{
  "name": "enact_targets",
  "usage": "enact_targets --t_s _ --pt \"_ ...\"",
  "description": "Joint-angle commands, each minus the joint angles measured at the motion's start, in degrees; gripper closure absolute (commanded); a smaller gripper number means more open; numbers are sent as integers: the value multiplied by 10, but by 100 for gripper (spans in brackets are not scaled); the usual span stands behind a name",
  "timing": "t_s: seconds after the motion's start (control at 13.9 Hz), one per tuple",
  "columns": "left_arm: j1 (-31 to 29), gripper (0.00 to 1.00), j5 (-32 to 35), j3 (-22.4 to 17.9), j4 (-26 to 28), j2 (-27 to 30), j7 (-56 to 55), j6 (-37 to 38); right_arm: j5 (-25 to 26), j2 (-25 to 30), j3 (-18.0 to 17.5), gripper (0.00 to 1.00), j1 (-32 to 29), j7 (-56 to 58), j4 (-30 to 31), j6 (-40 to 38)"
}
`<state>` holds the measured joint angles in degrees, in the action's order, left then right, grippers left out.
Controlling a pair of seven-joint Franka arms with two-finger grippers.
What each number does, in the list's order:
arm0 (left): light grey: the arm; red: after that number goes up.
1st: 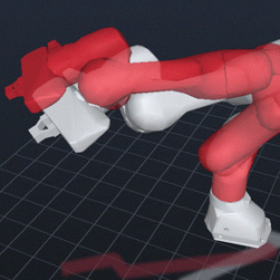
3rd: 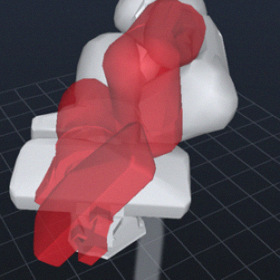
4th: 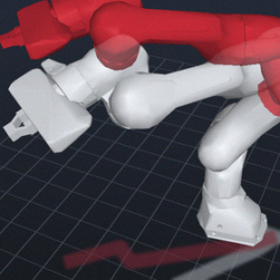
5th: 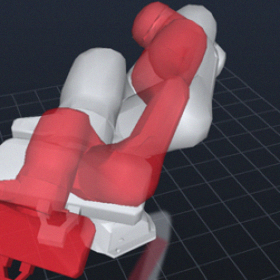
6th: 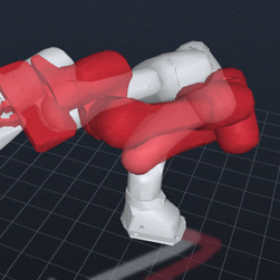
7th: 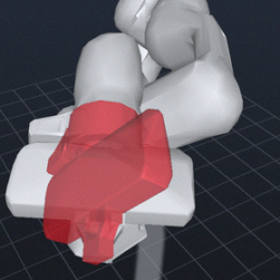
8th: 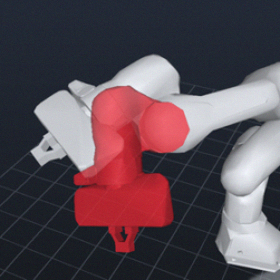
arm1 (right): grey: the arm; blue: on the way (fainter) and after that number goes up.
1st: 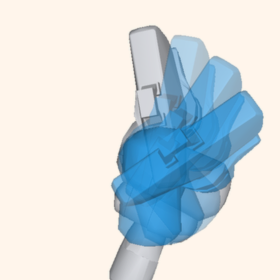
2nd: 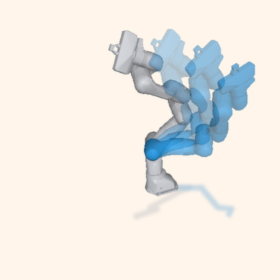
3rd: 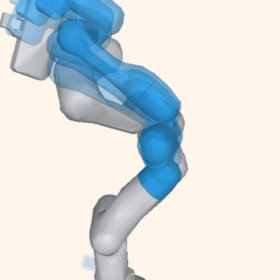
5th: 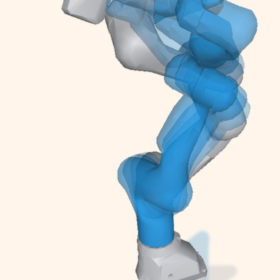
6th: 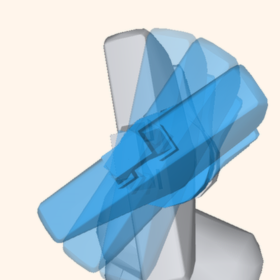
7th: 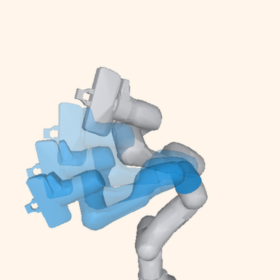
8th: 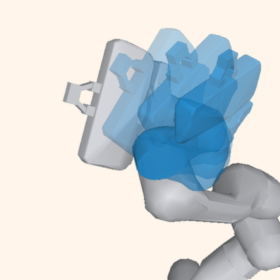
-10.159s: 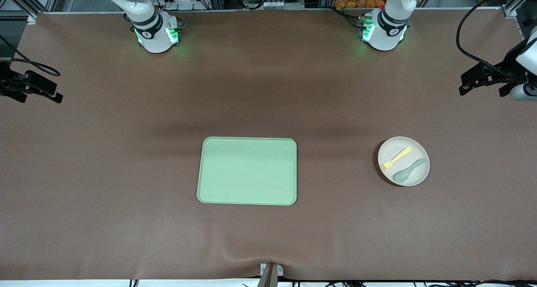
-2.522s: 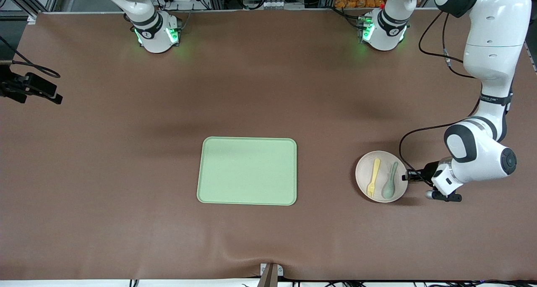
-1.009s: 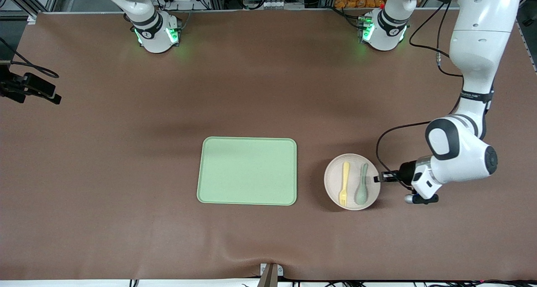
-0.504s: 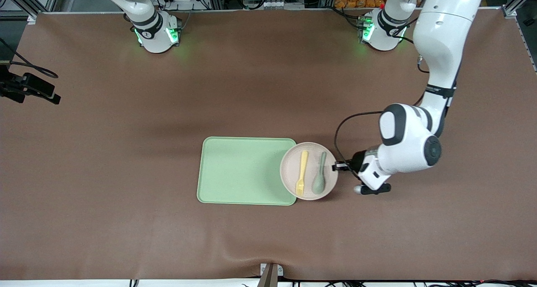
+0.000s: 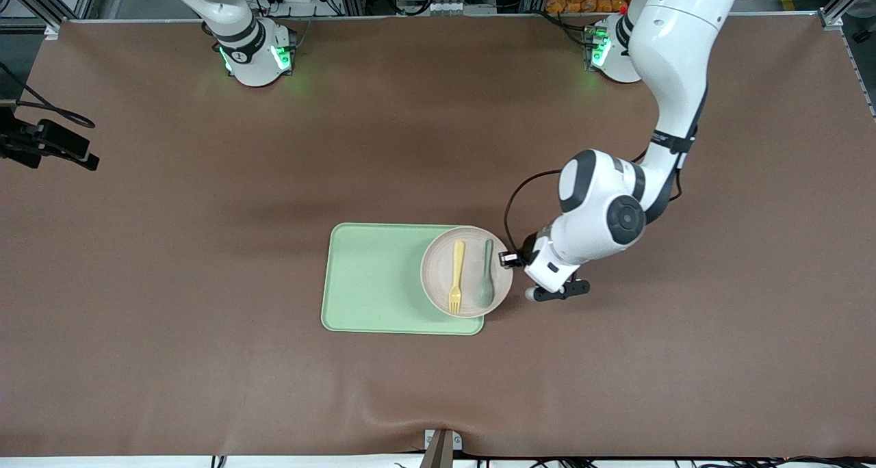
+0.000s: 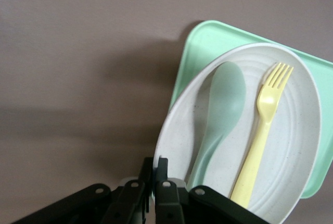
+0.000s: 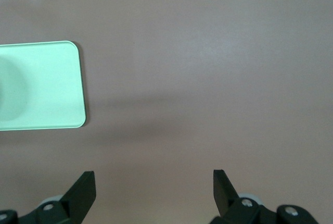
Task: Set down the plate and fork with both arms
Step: 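Slide the plate with the left gripper onto the green tray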
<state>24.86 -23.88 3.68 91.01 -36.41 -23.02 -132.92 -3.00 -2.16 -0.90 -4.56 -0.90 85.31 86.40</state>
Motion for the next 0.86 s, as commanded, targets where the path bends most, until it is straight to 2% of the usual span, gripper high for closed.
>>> enact_targets --t_s 0.0,0.43,0.79 --pt "24 100 14 -5 -5 -16 -33 -45 -2 1 -11 0 -14 -1 0 5" --pt "63 100 11 -3 -4 -47 -77 -139 -2 -1 -10 0 -19 -1 2 9" --pt "77 100 9 -2 6 -76 -91 -184 -2 -3 -11 0 -22 -2 -1 10"
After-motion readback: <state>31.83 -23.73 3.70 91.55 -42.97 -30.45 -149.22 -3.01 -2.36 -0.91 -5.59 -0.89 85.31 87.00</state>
